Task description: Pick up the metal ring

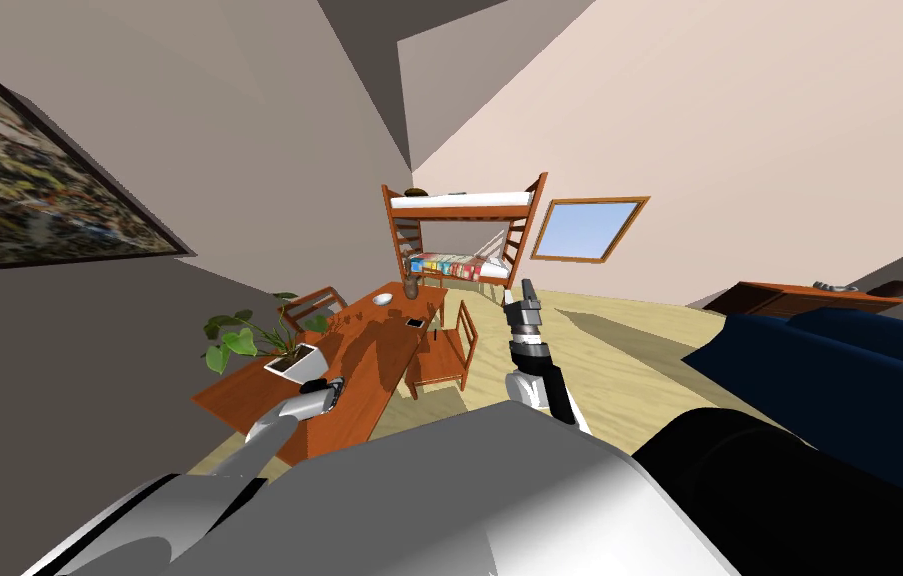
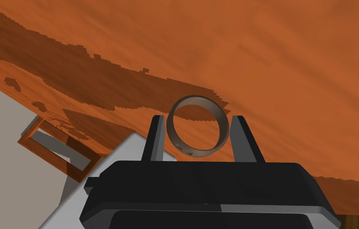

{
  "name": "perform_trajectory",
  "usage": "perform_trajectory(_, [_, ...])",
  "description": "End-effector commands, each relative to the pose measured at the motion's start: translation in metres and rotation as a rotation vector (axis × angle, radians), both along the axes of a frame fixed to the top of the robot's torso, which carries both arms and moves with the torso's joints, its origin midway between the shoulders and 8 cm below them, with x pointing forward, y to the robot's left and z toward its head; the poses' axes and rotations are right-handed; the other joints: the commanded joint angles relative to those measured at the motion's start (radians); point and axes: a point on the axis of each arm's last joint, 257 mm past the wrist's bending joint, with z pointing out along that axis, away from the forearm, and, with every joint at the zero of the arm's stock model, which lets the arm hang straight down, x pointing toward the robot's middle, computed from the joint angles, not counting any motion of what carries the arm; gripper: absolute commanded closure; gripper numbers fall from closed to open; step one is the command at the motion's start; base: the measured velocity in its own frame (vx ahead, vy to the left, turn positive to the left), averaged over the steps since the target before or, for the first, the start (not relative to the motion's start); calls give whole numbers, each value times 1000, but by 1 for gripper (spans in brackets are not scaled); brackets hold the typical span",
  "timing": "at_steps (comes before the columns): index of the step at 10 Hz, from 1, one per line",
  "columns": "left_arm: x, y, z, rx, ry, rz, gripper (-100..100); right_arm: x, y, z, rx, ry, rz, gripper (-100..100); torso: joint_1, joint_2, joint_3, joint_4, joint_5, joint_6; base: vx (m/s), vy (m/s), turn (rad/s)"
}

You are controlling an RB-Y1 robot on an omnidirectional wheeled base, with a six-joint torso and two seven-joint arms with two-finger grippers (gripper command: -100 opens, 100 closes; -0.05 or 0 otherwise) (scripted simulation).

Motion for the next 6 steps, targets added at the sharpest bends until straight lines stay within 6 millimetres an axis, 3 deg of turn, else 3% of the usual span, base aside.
perform_trajectory(1, [0, 0, 0, 0, 0, 0, 0, 0, 0, 0, 0, 0, 0, 0, 0, 0, 0, 0, 0, 0, 0, 0, 0])
perform_trajectory(2, [4, 2, 6, 1, -1, -2, 100, 0, 0, 0, 0, 0, 0, 0, 0, 0, 0, 0, 0, 0, -38, -31, 16])
perform_trajectory(5, [11, 5, 14, 1, -5, -6, 100, 0, 0, 0, 0, 0, 0, 0, -4, 5, 3, 1, -1, 0, -61, -48, 18])
perform_trajectory(6, [10, 5, 14, 1, -2, -5, 0, 0, 0, 0, 0, 0, 0, 0, -2, 3, 2, 1, -1, 0, -7, -5, 1])
